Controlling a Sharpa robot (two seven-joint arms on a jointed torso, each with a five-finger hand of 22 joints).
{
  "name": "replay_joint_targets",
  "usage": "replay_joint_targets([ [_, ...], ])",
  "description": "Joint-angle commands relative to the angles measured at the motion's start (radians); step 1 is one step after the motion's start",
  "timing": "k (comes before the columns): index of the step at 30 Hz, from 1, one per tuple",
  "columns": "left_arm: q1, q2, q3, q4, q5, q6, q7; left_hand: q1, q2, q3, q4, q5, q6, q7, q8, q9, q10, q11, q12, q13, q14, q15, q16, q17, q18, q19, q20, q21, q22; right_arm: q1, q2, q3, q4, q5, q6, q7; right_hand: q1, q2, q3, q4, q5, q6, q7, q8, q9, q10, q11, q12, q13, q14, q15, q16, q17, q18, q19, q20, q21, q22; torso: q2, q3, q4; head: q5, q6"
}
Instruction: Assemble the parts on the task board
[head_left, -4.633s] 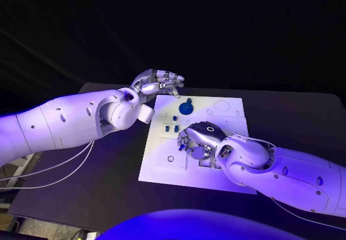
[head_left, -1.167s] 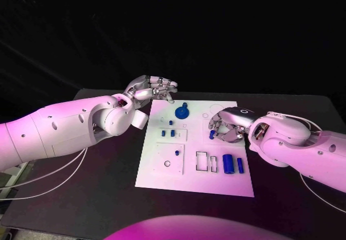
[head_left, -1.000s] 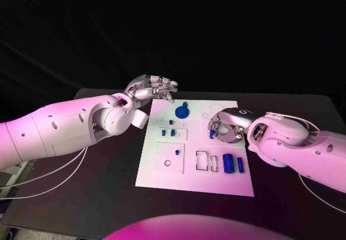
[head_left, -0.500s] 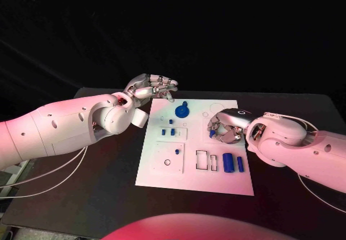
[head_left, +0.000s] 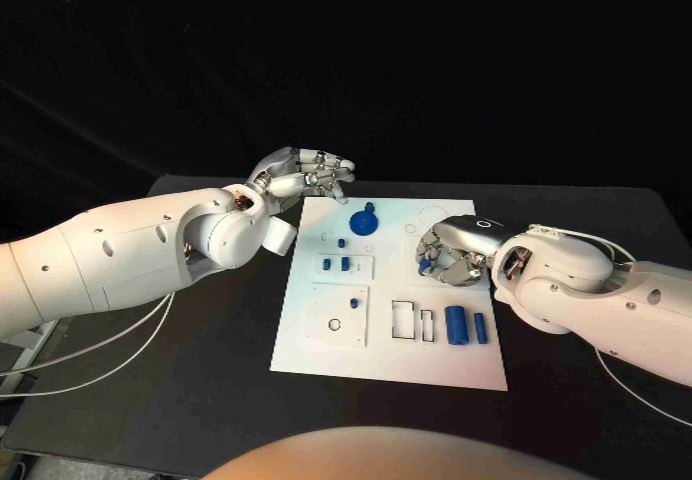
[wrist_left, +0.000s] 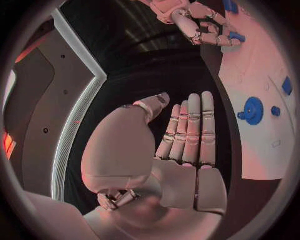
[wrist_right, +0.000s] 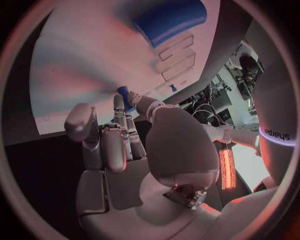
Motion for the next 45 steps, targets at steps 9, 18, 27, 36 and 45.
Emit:
replay_joint_targets([
  [9,0.0,0.001,0.001,0.0,0.001,0.019,0.005,0.0,0.007,0.0,-0.004,0.005,-0.007,-0.002,-0.006,0.002,-0.008,0.003,0.001,-0.001,-0.005,-0.002,-0.005,-0.002,0.01,-0.002,0.008,-0.005,-0.001,-0.002,-0.007,0.0,0.013,-0.026,-0.097,-0.018,0.002,0.03,0.01,-0.005,-0.001,0.011,-0.01,0.044,0.045,0.023,-0.006,-0.005,0.003,0.041,-0.014,0.003,0.001,-0.008,0.007,-0.004,0.007,0.006,0.0,-0.0008,-0.0002,-0.002,-0.001],
  [18,0.0,0.0,0.001,-0.003,0.001,0.02,0.003,0.001,0.008,-0.001,-0.005,0.005,-0.007,-0.002,-0.006,0.002,-0.009,0.003,0.003,0.0,-0.005,-0.002,-0.004,-0.001,0.011,-0.001,0.009,-0.006,-0.002,0.014,-0.049,0.007,0.07,0.04,-0.114,-0.019,-0.007,0.018,0.005,-0.007,-0.001,0.006,-0.009,0.051,0.053,0.023,-0.005,-0.014,0.003,0.04,-0.014,0.0,-0.006,-0.008,0.005,-0.005,0.0,0.004,-0.001,-0.0017,0.0005,-0.001,0.001],
  [27,0.0,0.002,0.001,-0.008,0.001,0.024,0.0,0.001,0.008,-0.001,-0.006,0.005,-0.008,-0.002,-0.006,0.002,-0.01,0.003,0.003,0.0,-0.006,-0.002,-0.004,-0.001,0.011,-0.001,0.009,-0.007,-0.002,0.042,-0.083,0.017,0.167,0.116,-0.118,-0.02,-0.01,0.016,0.004,-0.006,-0.001,0.004,-0.009,0.053,0.055,0.023,-0.005,-0.017,0.003,0.04,-0.014,0.0,-0.005,-0.007,0.004,-0.005,-0.003,0.003,-0.002,-0.0009,-0.0011,0.002,0.003],
  [36,0.0,0.006,0.0,-0.014,0.001,0.026,0.002,0.001,0.008,-0.001,-0.006,0.005,-0.008,-0.002,-0.006,0.002,-0.01,0.003,0.003,0.0,-0.006,-0.002,-0.004,-0.002,0.011,-0.001,0.009,-0.007,-0.002,0.023,-0.021,0.016,0.209,0.124,-0.133,0.001,-0.011,0.016,0.003,-0.006,-0.001,0.003,-0.009,0.053,0.056,0.023,-0.005,-0.018,0.003,0.04,-0.014,0.0,-0.006,-0.007,0.003,-0.005,-0.007,0.0,-0.002,-0.0003,-0.0021,0.013,0.002],
  [45,0.0,0.018,0.0,-0.027,0.001,0.025,0.006,0.001,0.008,-0.002,-0.006,0.005,-0.008,-0.001,-0.006,0.002,-0.012,0.003,0.003,0.0,-0.007,-0.001,-0.004,-0.002,0.011,-0.001,0.009,-0.008,-0.002,-0.048,0.1,0.01,0.184,0.09,-0.136,0.031,-0.01,0.017,0.005,-0.008,0.0,-0.001,-0.008,0.053,0.057,0.021,-0.004,-0.021,0.003,0.039,-0.013,-0.001,-0.008,-0.005,0.001,-0.005,-0.014,-0.003,0.0,-0.0013,0.0019,0.024,0.003],
])
